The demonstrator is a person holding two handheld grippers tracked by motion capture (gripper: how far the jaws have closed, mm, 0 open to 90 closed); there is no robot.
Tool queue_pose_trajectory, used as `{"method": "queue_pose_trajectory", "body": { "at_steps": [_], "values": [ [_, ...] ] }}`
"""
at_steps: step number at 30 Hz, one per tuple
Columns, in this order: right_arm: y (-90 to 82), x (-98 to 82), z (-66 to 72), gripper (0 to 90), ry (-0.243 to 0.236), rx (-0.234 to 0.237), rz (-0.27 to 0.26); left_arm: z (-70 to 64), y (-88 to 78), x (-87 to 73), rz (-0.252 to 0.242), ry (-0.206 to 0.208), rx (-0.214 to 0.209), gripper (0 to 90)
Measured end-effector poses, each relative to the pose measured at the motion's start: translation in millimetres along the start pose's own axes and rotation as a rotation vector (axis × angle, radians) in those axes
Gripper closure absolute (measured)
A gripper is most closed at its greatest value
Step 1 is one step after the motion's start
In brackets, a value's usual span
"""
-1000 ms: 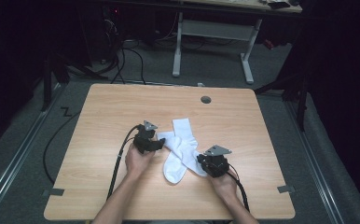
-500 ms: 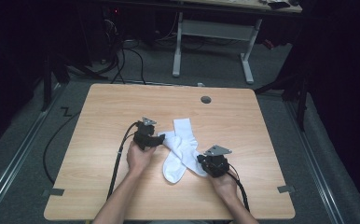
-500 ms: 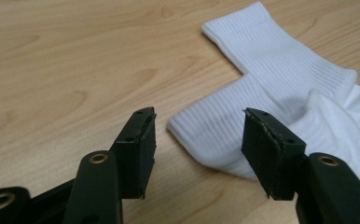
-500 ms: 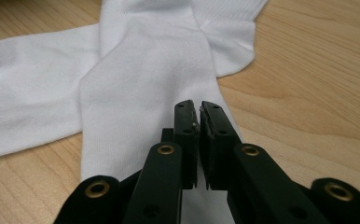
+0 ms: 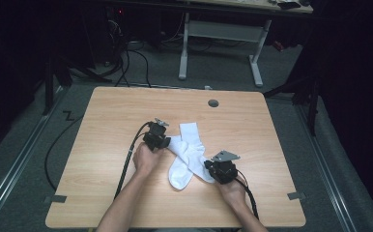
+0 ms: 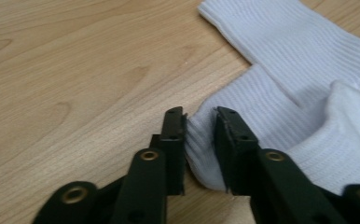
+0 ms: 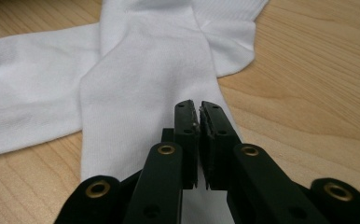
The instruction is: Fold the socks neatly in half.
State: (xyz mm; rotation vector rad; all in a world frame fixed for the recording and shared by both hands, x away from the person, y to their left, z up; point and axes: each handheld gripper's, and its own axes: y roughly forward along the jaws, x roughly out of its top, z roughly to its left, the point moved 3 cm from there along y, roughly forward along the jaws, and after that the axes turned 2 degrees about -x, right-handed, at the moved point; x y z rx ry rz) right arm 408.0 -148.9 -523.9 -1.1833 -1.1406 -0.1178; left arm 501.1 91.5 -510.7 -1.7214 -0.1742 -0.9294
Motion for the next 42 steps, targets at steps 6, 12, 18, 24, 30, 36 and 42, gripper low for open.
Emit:
{"method": "queue_pose_trajectory", "body": {
  "at_steps": [6, 12, 18, 24, 30, 36, 42],
  "values": [
    [-0.1, 0.0, 3.7, 87.3, -0.032, -0.025, -0.003, -9.6, -9.2, 10.1, 0.005, 0.042, -0.018, 82.6],
    [-0.1, -0.1, 3.7, 87.4, -0.035, -0.024, -0.004, -21.2, -29.1, 32.7, -0.064, 0.014, -0.09, 82.6],
    [-0.4, -0.2, 3.8, 87.4, -0.039, -0.018, -0.003, -40.1, -25.4, 58.0, -0.063, 0.006, -0.127, 82.5],
    [-1.0, -0.5, 4.3, 87.4, -0.043, -0.014, -0.001, -53.2, -0.5, 70.1, -0.02, -0.035, -0.159, 81.6],
    [-1.5, -0.1, 4.0, 86.5, -0.033, -0.008, 0.006, -53.7, 19.3, 65.0, 0.023, -0.035, -0.178, 78.5],
    [-10.0, 1.8, 2.1, 76.9, -0.001, 0.021, -0.007, -44.0, 6.9, 53.4, -0.026, -0.042, -0.181, 62.3],
    [-21.1, 13.1, 2.1, 74.5, -0.005, 0.029, -0.056, -40.7, -18.7, 33.6, -0.08, -0.001, -0.169, 54.6]
  ]
}}
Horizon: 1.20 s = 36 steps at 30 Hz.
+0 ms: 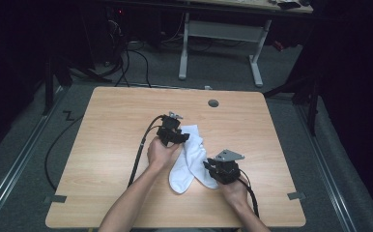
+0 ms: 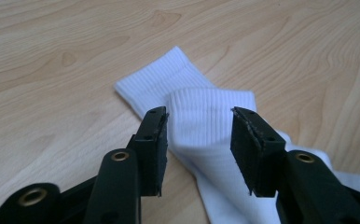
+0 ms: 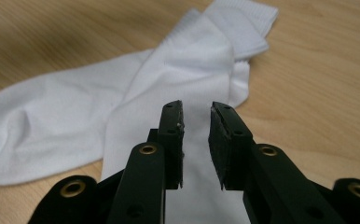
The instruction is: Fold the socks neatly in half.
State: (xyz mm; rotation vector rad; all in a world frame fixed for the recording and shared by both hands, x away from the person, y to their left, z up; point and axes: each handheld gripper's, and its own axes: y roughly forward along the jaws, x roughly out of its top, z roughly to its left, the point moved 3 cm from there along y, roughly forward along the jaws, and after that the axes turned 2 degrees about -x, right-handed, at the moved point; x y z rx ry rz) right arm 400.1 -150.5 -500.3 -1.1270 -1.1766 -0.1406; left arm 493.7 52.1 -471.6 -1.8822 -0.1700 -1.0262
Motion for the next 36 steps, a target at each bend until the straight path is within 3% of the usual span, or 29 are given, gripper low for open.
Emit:
{"method": "queue_pose_trajectory", "body": {
  "at_steps": [2, 3, 6, 9, 12, 13, 17, 23, 25, 26, 27, 30, 36],
  "values": [
    [-0.5, 7.7, -0.9, 74.4, 0.001, 0.001, -0.016, -2.4, -8.7, -9.5, -0.012, 0.013, 0.005, 53.8],
    [0.8, 17.2, -0.9, 74.1, 0.002, 0.007, -0.02, -5.8, -15.1, -22.4, -0.011, 0.027, 0.016, 52.8],
    [4.3, 28.0, 0.0, 73.0, -0.007, 0.016, -0.021, -7.4, -17.9, -33.5, -0.002, 0.036, 0.021, 51.9],
    [19.9, 49.6, 2.9, 67.6, -0.039, 0.016, 0.016, -8.1, -20.0, -56.8, 0.012, 0.026, 0.027, 51.0],
    [28.3, 59.7, 4.9, 65.8, -0.067, 0.005, 0.035, -8.7, -20.4, -65.0, 0.011, 0.022, 0.033, 49.9],
    [37.5, 70.6, 7.5, 64.9, -0.099, -0.005, 0.056, -9.8, -20.3, -70.7, 0.014, 0.029, 0.042, 49.6],
    [55.8, 86.2, 8.5, 62.5, -0.115, -0.011, 0.111, -11.5, -19.5, -76.1, 0.015, 0.042, 0.057, 48.4],
    [76.4, 94.1, 9.6, 61.9, -0.111, -0.005, 0.175, -16.0, -15.4, -83.1, 0.022, 0.063, 0.073, 47.2],
    [89.0, 93.8, 8.3, 67.6, -0.103, 0.015, 0.229, -18.5, -15.3, -84.1, 0.026, 0.075, 0.085, 46.4],
    [89.0, 93.8, 8.3, 67.6, -0.103, 0.015, 0.229, -18.5, -15.3, -84.1, 0.026, 0.075, 0.085, 46.3],
    [95.1, 92.6, 7.3, 76.4, -0.105, 0.026, 0.271, -19.6, -15.2, -84.6, 0.024, 0.083, 0.089, 46.2],
    [96.9, 92.9, 6.4, 83.9, -0.112, 0.047, 0.286, -24.1, -15.0, -87.5, 0.013, 0.099, 0.099, 46.4],
    [79.4, 104.8, 10.1, 86.1, -0.133, 0.065, 0.227, -28.0, -15.2, -91.0, -0.005, 0.108, 0.093, 47.6]
  ]
}}
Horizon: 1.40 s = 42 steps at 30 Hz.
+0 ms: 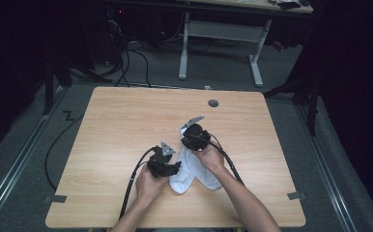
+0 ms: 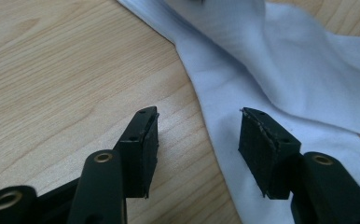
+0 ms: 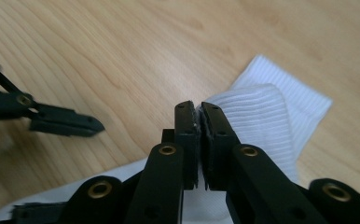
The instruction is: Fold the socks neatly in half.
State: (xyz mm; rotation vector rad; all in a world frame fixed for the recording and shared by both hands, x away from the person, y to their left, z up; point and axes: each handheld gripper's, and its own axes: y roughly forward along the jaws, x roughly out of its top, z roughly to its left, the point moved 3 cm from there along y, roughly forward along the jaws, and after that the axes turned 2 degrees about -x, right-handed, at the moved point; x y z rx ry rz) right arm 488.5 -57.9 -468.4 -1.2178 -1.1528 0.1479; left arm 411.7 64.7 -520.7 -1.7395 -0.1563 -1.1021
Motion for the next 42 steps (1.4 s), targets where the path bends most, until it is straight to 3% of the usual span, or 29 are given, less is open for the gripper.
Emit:
{"method": "queue_pose_trajectory", "body": {
  "at_steps": [4, 7, 8, 9, 10, 12, 13, 14, 18, 19, 20, 23, 25, 30, 32, 33, 36, 41, 42],
  "values": [
    [-27.9, 18.2, 1.5, 86.1, 0.013, 0.019, -0.11, -0.7, 0.0, -0.4, 0.002, 0.005, 0.0, 47.6],
    [-44.3, 28.6, 1.6, 85.5, 0.029, 0.049, -0.207, -0.6, 0.0, -3.2, -0.028, 0.004, 0.001, 47.7],
    [-44.3, 28.6, 1.6, 85.5, 0.029, 0.049, -0.207, -0.6, 0.0, -3.2, -0.028, 0.004, 0.001, 48.0],
    [-52.0, 31.3, -1.1, 84.9, 0.047, 0.06, -0.277, -0.6, 0.2, -4.3, -0.04, 0.004, 0.002, 48.0],
    [-52.9, 31.1, -4.6, 84.7, 0.047, 0.051, -0.3, -0.3, -0.1, -6.7, -0.062, 0.003, -0.001, 48.0],
    [-51.6, 29.6, -9.1, 84.7, 0.06, 0.042, -0.306, -0.1, -0.4, -6.8, -0.059, 0.003, -0.003, 48.1],
    [-43.2, 23.9, -22.4, 84.4, 0.103, 0.02, -0.284, -0.3, -0.3, -6.7, -0.06, 0.001, -0.003, 48.0],
    [-43.2, 23.9, -22.4, 84.4, 0.103, 0.02, -0.284, -0.5, -0.2, -6.7, -0.06, -0.002, -0.003, 48.0],
    [-17.4, 7.1, -46.3, 82.7, 0.15, -0.055, -0.176, -1.0, 0.3, -6.5, -0.063, -0.001, 0.002, 48.1],
    [-5.3, -0.1, -52.7, 81.6, 0.148, -0.085, -0.128, -1.0, 0.3, -6.5, -0.063, -0.001, 0.002, 48.1],
    [-5.3, -0.1, -52.7, 81.6, 0.148, -0.085, -0.128, -1.0, 0.4, -6.4, -0.063, 0.0, 0.004, 48.1],
    [12.1, -11.3, -60.5, 79.1, 0.159, -0.124, -0.054, -1.1, 0.4, -6.4, -0.062, 0.0, 0.005, 48.0],
    [14.8, -15.3, -61.5, 75.4, 0.15, -0.138, -0.029, -1.3, 0.5, -6.4, -0.063, 0.0, 0.005, 48.1],
    [6.7, -18.2, -63.1, 67.7, 0.151, -0.167, -0.039, -0.5, 0.3, -5.6, -0.057, -0.003, 0.001, 48.0],
    [-2.9, -19.1, -62.7, 66.1, 0.153, -0.172, -0.069, 0.9, 0.1, -3.5, -0.045, -0.018, -0.008, 48.2],
    [-16.8, -23.2, -59.1, 65.3, 0.147, -0.181, -0.127, 2.2, 0.3, -1.8, -0.035, -0.03, -0.015, 48.2],
    [-33.6, -33.4, -53.5, 64.7, 0.149, -0.174, -0.181, 1.7, 0.9, -1.3, -0.031, -0.023, -0.005, 48.2],
    [-54.9, -52.5, -45.9, 66.9, 0.13, -0.158, -0.23, 0.0, 0.3, -1.8, -0.025, -0.01, 0.004, 48.1],
    [-63.1, -64.1, -39.5, 69.5, 0.108, -0.14, -0.247, -0.4, -0.1, -2.1, -0.023, -0.007, 0.006, 48.2]
  ]
}}
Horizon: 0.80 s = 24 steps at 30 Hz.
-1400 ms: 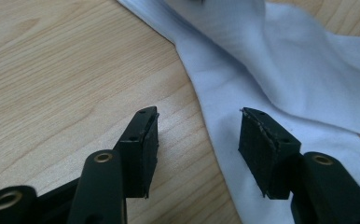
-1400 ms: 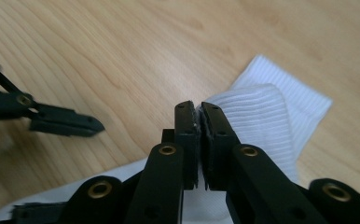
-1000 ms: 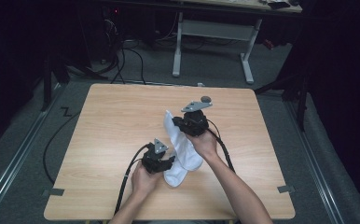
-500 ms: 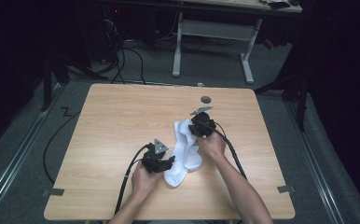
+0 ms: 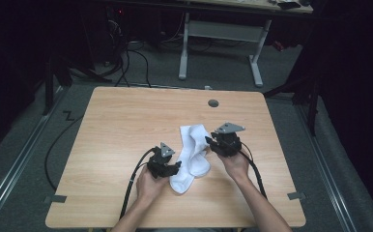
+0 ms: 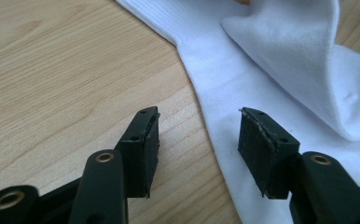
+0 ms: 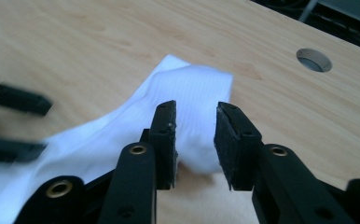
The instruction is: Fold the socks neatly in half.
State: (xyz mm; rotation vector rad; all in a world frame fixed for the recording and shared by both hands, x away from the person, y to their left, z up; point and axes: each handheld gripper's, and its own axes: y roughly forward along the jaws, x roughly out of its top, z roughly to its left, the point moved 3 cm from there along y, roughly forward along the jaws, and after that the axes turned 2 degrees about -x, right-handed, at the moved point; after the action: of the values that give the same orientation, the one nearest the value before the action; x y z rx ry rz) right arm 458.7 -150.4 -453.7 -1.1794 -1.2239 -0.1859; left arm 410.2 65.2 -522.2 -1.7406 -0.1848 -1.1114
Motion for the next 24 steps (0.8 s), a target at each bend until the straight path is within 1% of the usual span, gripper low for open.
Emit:
{"method": "queue_pose_trajectory", "body": {
  "at_steps": [1, 3, 4, 5, 6, 7, 8, 9, 10, 11, 12, 13, 14, 16, 17, 18, 19, 20, 22, 23, 24],
  "values": [
    [-4.7, -5.5, 2.3, 70.6, -0.014, 0.011, -0.006, -0.4, -0.2, -0.3, -0.001, 0.001, 0.002, 48.2],
    [-11.8, -17.6, 6.8, 71.9, -0.015, 0.043, -0.008, -0.8, -0.6, -1.0, 0.0, 0.003, 0.003, 48.2],
    [-11.8, -17.6, 6.8, 71.9, -0.015, 0.043, -0.008, -1.0, -0.8, -1.3, -0.002, 0.004, 0.005, 48.2],
    [-13.7, -32.1, 14.1, 72.2, -0.027, 0.081, 0.011, -1.4, -0.8, -1.6, -0.003, 0.007, 0.008, 48.2],
    [-13.7, -32.1, 14.1, 72.2, -0.027, 0.081, 0.011, -1.6, -0.8, -1.6, -0.003, 0.008, 0.009, 48.2],
    [-13.2, -36.8, 16.7, 72.2, -0.035, 0.093, 0.022, -1.9, -0.7, -1.7, -0.004, 0.008, 0.01, 48.1],
    [-10.0, -48.4, 24.4, 71.3, -0.049, 0.123, 0.052, -2.1, -0.8, -1.8, -0.005, 0.008, 0.01, 48.2],
    [-7.5, -53.5, 27.9, 70.3, -0.061, 0.13, 0.066, -2.5, -1.1, -2.1, -0.005, 0.008, 0.01, 48.2],
    [-5.0, -57.9, 31.2, 69.2, -0.064, 0.141, 0.081, -2.8, -1.3, -2.3, -0.004, 0.009, 0.01, 48.1],
    [-5.0, -57.9, 31.2, 69.2, -0.064, 0.141, 0.081, -2.8, -1.3, -2.3, -0.004, 0.009, 0.01, 48.1],
    [0.0, -64.3, 36.7, 67.4, -0.073, 0.155, 0.099, -3.7, -2.1, -2.7, 0.0, 0.012, 0.009, 48.0],
    [0.0, -64.3, 36.7, 67.4, -0.073, 0.155, 0.099, -3.7, -2.1, -2.7, 0.0, 0.012, 0.009, 47.7],
    [3.9, -67.0, 41.0, 66.9, -0.086, 0.16, 0.11, -4.3, -2.6, -3.1, 0.003, 0.013, 0.008, 47.5],
    [5.6, -67.6, 42.6, 67.0, -0.087, 0.166, 0.115, -5.3, -3.5, -4.2, 0.002, 0.016, 0.009, 47.4],
    [8.4, -68.3, 44.9, 69.8, -0.1, 0.162, 0.119, -6.0, -3.7, -4.5, 0.001, 0.014, 0.009, 47.3],
    [8.4, -68.3, 44.9, 69.8, -0.1, 0.162, 0.119, -6.7, -4.0, -4.7, 0.003, 0.015, 0.009, 47.3],
    [9.2, -67.5, 45.8, 75.4, -0.106, 0.166, 0.123, -9.1, -4.2, -4.9, 0.006, 0.018, 0.008, 47.3],
    [9.2, -67.5, 45.8, 75.4, -0.106, 0.166, 0.123, -9.1, -4.2, -4.9, 0.006, 0.018, 0.008, 47.3],
    [10.6, -67.1, 46.5, 85.3, -0.136, 0.167, 0.116, -11.2, -3.7, -4.4, 0.007, 0.02, 0.006, 47.3],
    [13.2, -66.8, 44.1, 87.8, -0.154, 0.145, 0.105, -12.2, -2.7, -3.4, 0.009, 0.02, 0.002, 46.9],
    [13.2, -66.8, 44.1, 87.8, -0.154, 0.145, 0.105, -12.2, -2.7, -3.4, 0.009, 0.02, 0.002, 46.7]
  ]
}}
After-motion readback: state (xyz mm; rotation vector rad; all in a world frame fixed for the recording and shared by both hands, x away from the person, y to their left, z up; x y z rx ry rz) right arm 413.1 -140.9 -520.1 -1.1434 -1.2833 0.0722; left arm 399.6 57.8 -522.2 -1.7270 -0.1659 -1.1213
